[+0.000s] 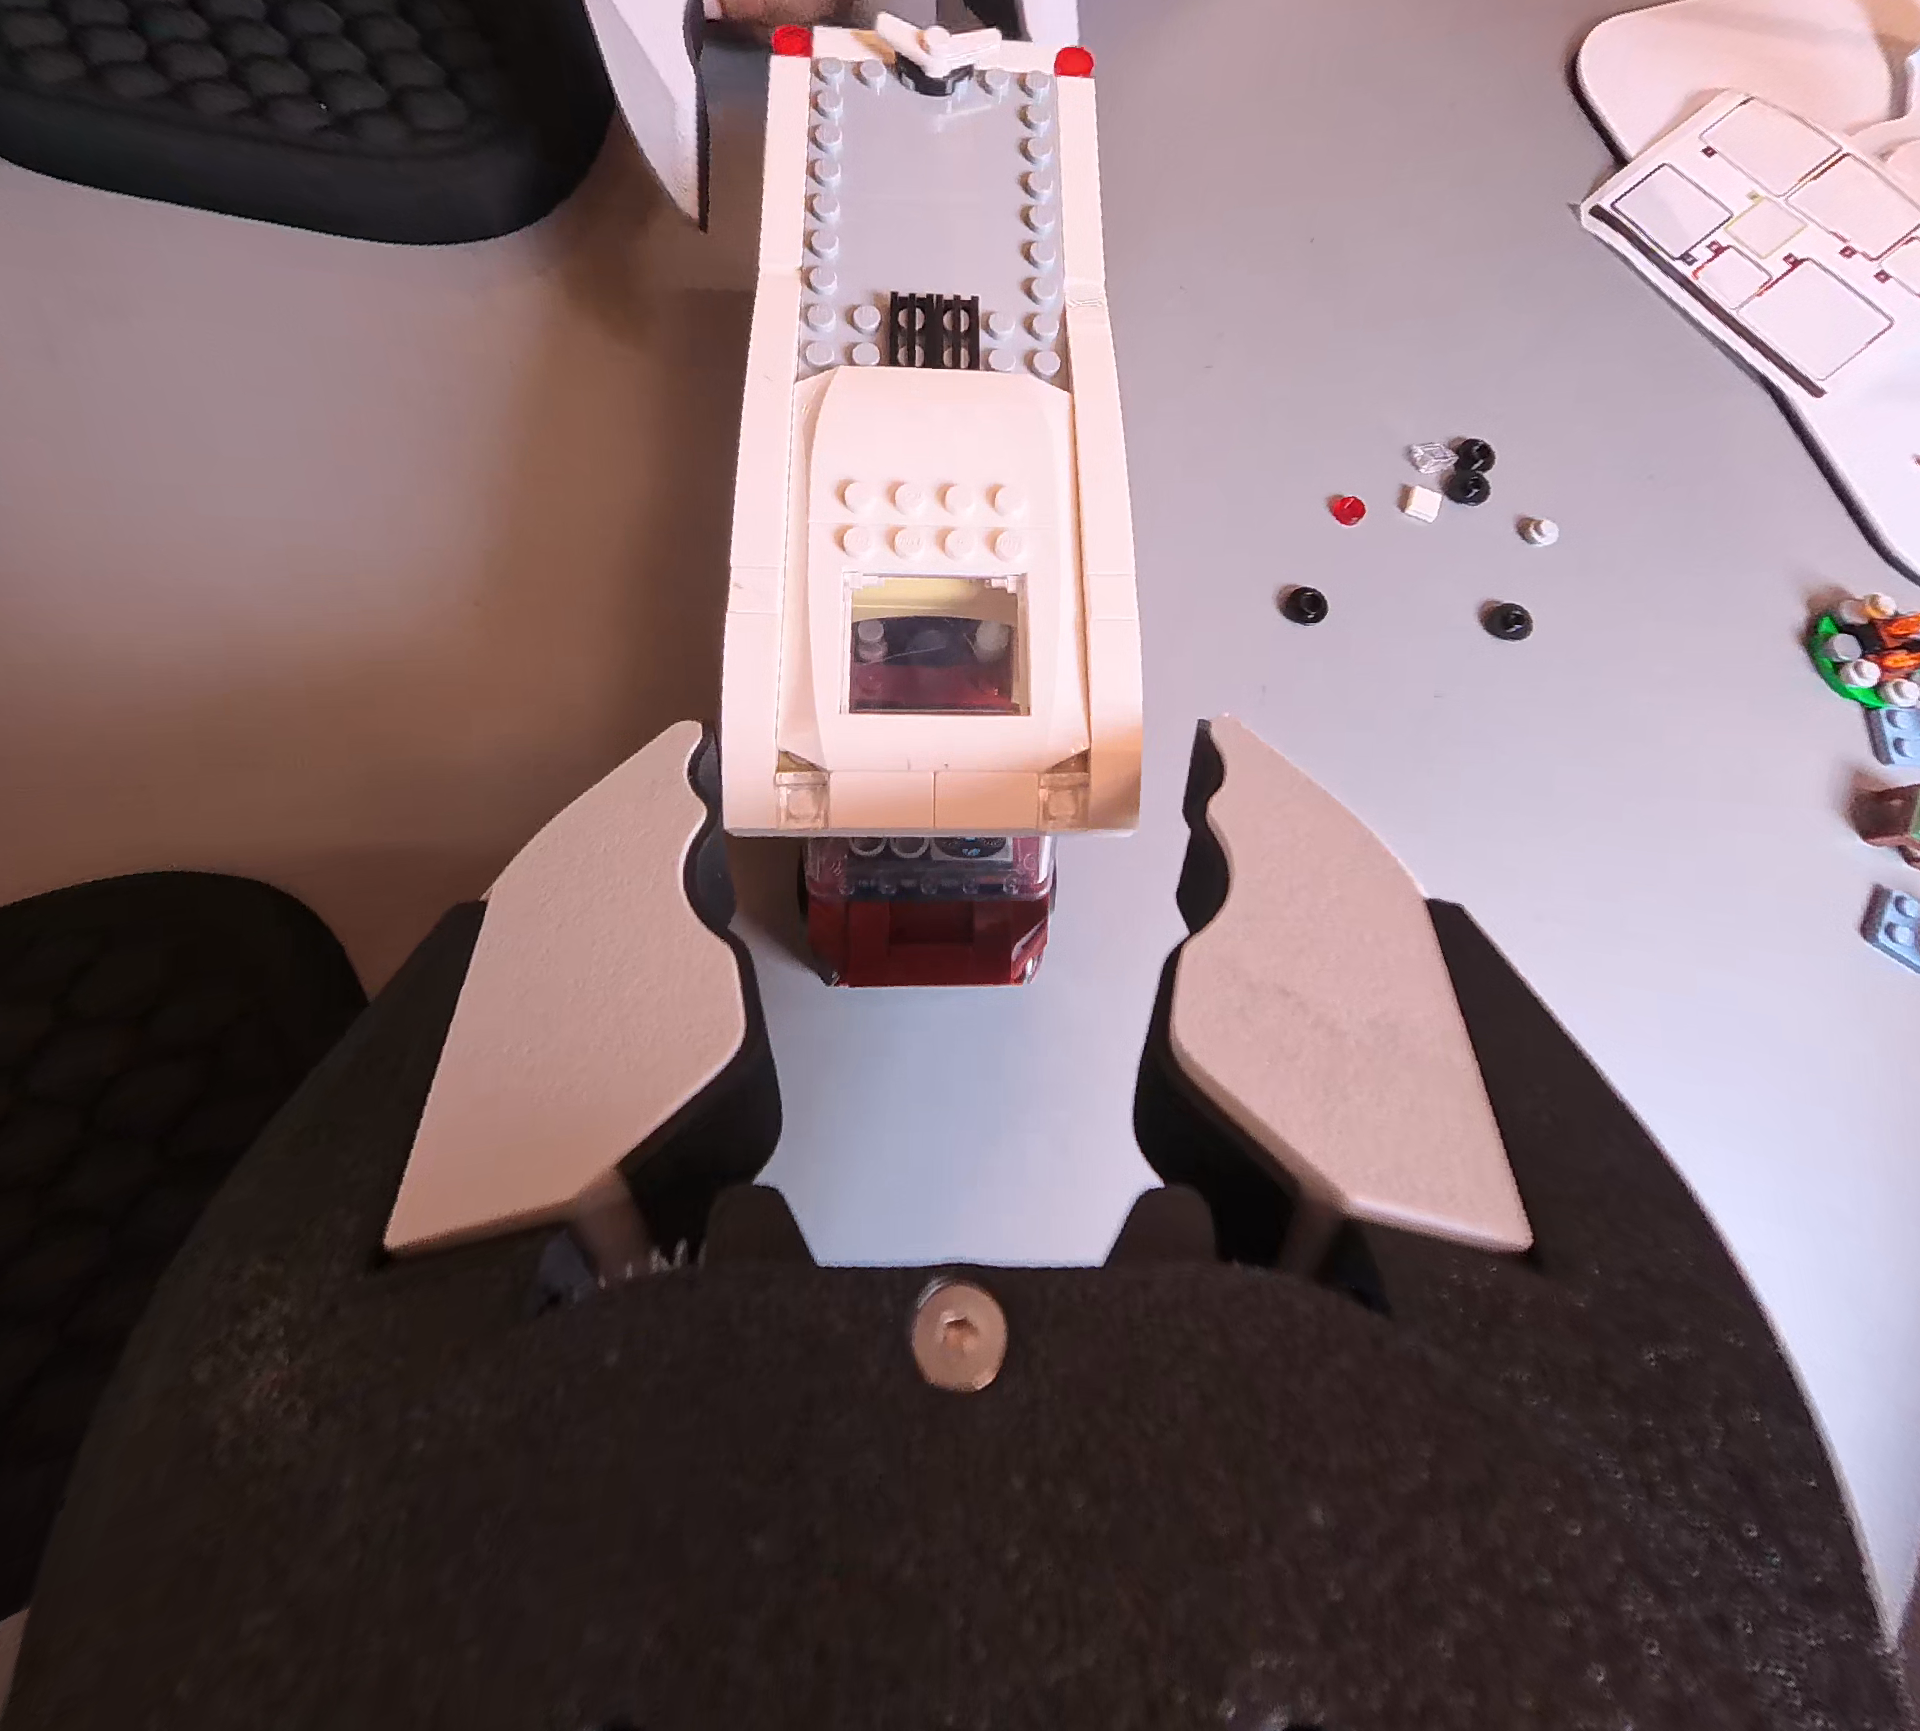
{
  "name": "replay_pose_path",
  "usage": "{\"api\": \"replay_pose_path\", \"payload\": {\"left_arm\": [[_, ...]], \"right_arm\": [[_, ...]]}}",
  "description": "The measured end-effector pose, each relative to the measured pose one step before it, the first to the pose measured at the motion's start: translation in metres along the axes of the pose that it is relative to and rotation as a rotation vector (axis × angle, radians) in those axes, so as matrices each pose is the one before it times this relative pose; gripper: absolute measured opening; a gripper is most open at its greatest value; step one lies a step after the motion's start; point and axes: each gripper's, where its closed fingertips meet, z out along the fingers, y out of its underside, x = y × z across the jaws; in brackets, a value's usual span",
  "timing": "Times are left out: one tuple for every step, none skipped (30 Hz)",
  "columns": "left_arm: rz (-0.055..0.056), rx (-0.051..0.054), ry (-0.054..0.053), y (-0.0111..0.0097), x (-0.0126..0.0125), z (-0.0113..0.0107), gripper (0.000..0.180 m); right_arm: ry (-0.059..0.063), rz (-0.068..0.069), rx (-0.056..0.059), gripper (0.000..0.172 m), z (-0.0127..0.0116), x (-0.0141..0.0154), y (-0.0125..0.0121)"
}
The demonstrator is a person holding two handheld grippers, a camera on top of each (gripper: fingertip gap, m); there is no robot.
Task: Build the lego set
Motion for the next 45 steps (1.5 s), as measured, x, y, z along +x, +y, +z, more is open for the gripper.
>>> {"api": "replay_pose_path", "payload": {"left_arm": [[0.0041, 0.0054, -0.0053, -0.00146, -0.00053, 0.0015, 0.084], [0.0001, -0.0056, 0.0003, 0.00018, 0.00015, 0.00176, 0.084], [0.0026, -0.0103, -0.006, 0.00088, -0.0008, 0.0017, 0.084], [0.0061, -0.0043, -0.0091, 0.00011, -0.00115, 0.00131, 0.084], [0.0024, 0.0029, -0.0025, -0.00096, -0.0003, 0.00106, 0.084], [-0.0044, 0.0038, 0.002, -0.00087, 0.00009, 0.00084, 0.084], [-0.0035, 0.0025, 0.0, -0.00064, -0.00036, 0.0006, 0.084], [-0.0006, 0.0024, -0.005, -0.00052, -0.00105, 0.00035, 0.084], [-0.0021, 0.0026, -0.0055, -0.00042, -0.00136, 0.0003, 0.084], [-0.0034, 0.0041, -0.0022, -0.00078, -0.00089, 0.00027, 0.084], [-0.0038, 0.0048, 0.0025, -0.00088, -0.00012, 0.00033, 0.084], [-0.0035, 0.0036, 0.0031, -0.00068, 0.00007, 0.00043, 0.084], [-0.0016, 0.0007, 0.0023, -0.00022, -0.00005, 0.00057, 0.084], [0.0, -0.0013, 0.0029, -0.00003, 0.00024, 0.00065, 0.084], [0.0006, 0.0005, 0.0013, -0.00032, 0.0001, 0.00039, 0.084], [0.0003, 0.0008, 0.0013, -0.00013, 0.0002, 0.00013, 0.083], [0.001, 0.0008, -0.0005, -0.00002, 0.00009, -0.00012, 0.082], [0.0013, 0.004, -0.0006, -0.00044, 0.00004, -0.00043, 0.079], [-0.0008, 0.004, -0.0007, -0.00035, 0.00017, -0.00039, 0.076], [-0.0026, 0.001, -0.004, -0.00003, -0.00046, -0.00021, 0.075], [-0.001, -0.0003, -0.0049, 0.00004, -0.00043, -0.00001, 0.074], [0.0019, -0.0013, -0.0051, 0.0002, -0.00032, 0.00018, 0.073], [0.0011, -0.0012, -0.0054, 0.00021, -0.00051, 0.0001, 0.073], [0.0, -0.0005, -0.0027, 0.00004, -0.00029, 0.00004, 0.072], [0.0001, 0.0001, -0.0012, 0.0, -0.00002, 0.00001, 0.072], [-0.0001, 0.0, -0.0013, 0.0, -0.00002, 0.00001, 0.072], [-0.0018, 0.0, -0.0011, 0.00012, 0.00006, -0.00002, 0.072], [-0.0007, -0.0001, -0.0011, 0.00002, 0.00005, 0.0, 0.072], [-0.0026, 0.0, -0.0008, 0.00003, 0.00016, -0.00006, 0.072], [-0.0023, 0.0001, -0.0012, -0.00001, 0.00001, 0.0, 0.072], [0.0002, -0.0002, -0.0018, 0.00006, 0.00011, -0.00005, 0.072], [-0.0009, -0.0001, -0.0019, 0.00002, 0.00011, 0.00001, 0.072], [-0.0014, 0.0, -0.0023, 0.00004, 0.00016, -0.00004, 0.072], [-0.0016, 0.0002, -0.0035, -0.00002, 0.00008, 0.00004, 0.072], [-0.0035, 0.0002, -0.0056, 0.00001, 0.00022, 0.00005, 0.072], [-0.0048, 0.0, -0.0072, 0.00002, 0.00046, 0.00012, 0.072], [-0.003, -0.0002, -0.009, 0.00004, 0.00045, 0.00018, 0.072], [-0.0047, -0.0004, -0.0097, 0.00007, 0.00048, 0.00015, 0.072], [-0.0046, -0.0033, -0.0105, 0.00008, 0.00054, 0.00008, 0.072], [-0.0028, -0.0046, -0.0118, 0.00007, 0.00053, 0.0002, 0.072], [-0.0028, -0.0038, -0.0115, -0.00008, 0.00058, 0.00036, 0.072], [-0.0012, -0.0021, -0.0108, -0.00008, 0.00062, 0.00047, 0.072], [-0.0018, -0.0031, -0.0096, -0.00005, 0.00047, 0.00029, 0.072], [0.0026, -0.0055, -0.0093, 0.00016, 0.00043, 0.00011, 0.072], [0.0079, -0.0062, -0.0096, 0.00058, 0.00013, 0.00002, 0.072]], "right_arm": [[0.0026, -0.002, -0.0015, 0.084, 0.00015, 0.00013, -0.0002], [0.0036, -0.0016, -0.004, 0.084, -0.00005, 0.00036, 0.00001], [0.006, -0.0034, -0.0041, 0.084, -0.00051, 0.00049, 0.0], [0.0062, -0.0038, -0.0034, 0.084, -0.00074, 0.00049, -0.00012], [0.0023, -0.0013, -0.0035, 0.084, -0.00113, 0.0, -0.00027], [-0.0013, 0.0009, -0.0036, 0.084, -0.00162, -0.00043, -0.0002], [-0.0015, 0.0015, -0.0042, 0.084, -0.00182, -0.00043, -0.0001], [0.0056, -0.0005, -0.0026, 0.084, -0.00178, 0.00059, -0.00023], [0.0087, -0.0032, -0.0004, 0.084, -0.00168, 0.00103, -0.00034], [0.0034, -0.0021, -0.0037, 0.084, -0.0015, 0.00036, 0.00011], [0.0008, -0.0012, -0.0051, 0.085, -0.00125, 0.0, 0.00038], [0.0022, -0.0011, -0.0025, 0.085, -0.00117, 0.00038, 0.00003], [-0.0011, -0.001, -0.0029, 0.085, -0.00069, -0.00014, 0.00028], [-0.0073, 0.0013, -0.0096, 0.085, -0.00057, -0.00097, 0.00141], [-0.0122, 0.0027, -0.0152, 0.086, -0.00067, -0.00155, 0.00255], [-0.0146, 0.0007, -0.0167, 0.086, -0.00148, -0.00184, 0.00302], [-0.0081, 0.0018, -0.0097, 0.085, -0.00274, -0.00078, 0.00232], [-0.0088, 0.0065, -0.0086, 0.084, -0.00351, -0.00063, 0.00245], [-0.0121, 0.0101, -0.012, 0.084, -0.00379, -0.00117, 0.00309], [-0.003, 0.0059, -0.0136, 0.084, -0.00352, -0.00035, 0.00318], [0.0145, -0.0029, -0.0102, 0.083, -0.00319, 0.0018, 0.00218], [0.0154, -0.0046, -0.0064, 0.084, -0.00265, 0.0017, 0.00106], [0.0095, -0.0008, 0.003, 0.084, -0.00183, 0.00081, -0.0011], [0.0097, -0.0025, 0.0136, 0.084, -0.0004, 0.00053, -0.00338], [0.0106, -0.0062, 0.0112, 0.084, 0.0013, 0.00048, -0.00363], [0.0141, -0.0087, 0.0087, 0.085, 0.00286, 0.00062, -0.00384], [0.0154, -0.0089, 0.0137, 0.086, 0.00339, 0.0009, -0.00469], [0.0086, -0.0048, 0.0201, 0.086, 0.00375, 0.0, -0.00549], [0.0017, 0.0008, 0.0205, 0.088, 0.00385, -0.00098, -0.00546], [0.0027, 0.0013, 0.0167, 0.089, 0.00383, -0.00075, -0.00464], [0.0021, 0.0004, 0.009, 0.09, 0.00373, -0.00071, -0.00326], [0.0023, -0.002, -0.0019, 0.09, 0.00326, -0.00062, -0.0014], [0.0078, -0.0056, -0.0061, 0.09, 0.00256, 0.00038, -0.00049], [0.0099, -0.007, -0.0088, 0.09, 0.00178, 0.00103, 0.00031], [0.0065, -0.0054, -0.0064, 0.089, 0.00061, 0.00083, 0.00024], [0.0035, -0.0013, 0.0012, 0.089, -0.0008, 0.00048, -0.00086], [0.0057, 0.0021, 0.0108, 0.089, -0.00207, 0.00087, -0.00252], [0.0058, 0.0017, 0.0176, 0.088, -0.00301, 0.00058, -0.00412], [0.0074, 0.0006, 0.0188, 0.086, -0.00335, 0.00028, -0.00518], [0.0153, -0.0014, 0.013, 0.081, -0.00295, 0.00088, -0.00535], [0.0186, -0.0082, 0.0014, 0.075, -0.00217, 0.00078, -0.00462], [0.015, -0.0167, -0.0066, 0.069, -0.00132, -0.00032, -0.00403], [0.0116, -0.0221, -0.0154, 0.063, -0.00034, -0.00122, -0.00326], [0.0123, -0.0276, -0.0194, 0.057, 0.00074, -0.00102, -0.00298], [0.0085, -0.029, -0.0135, 0.052, 0.00202, -0.00109, -0.00406]]}}
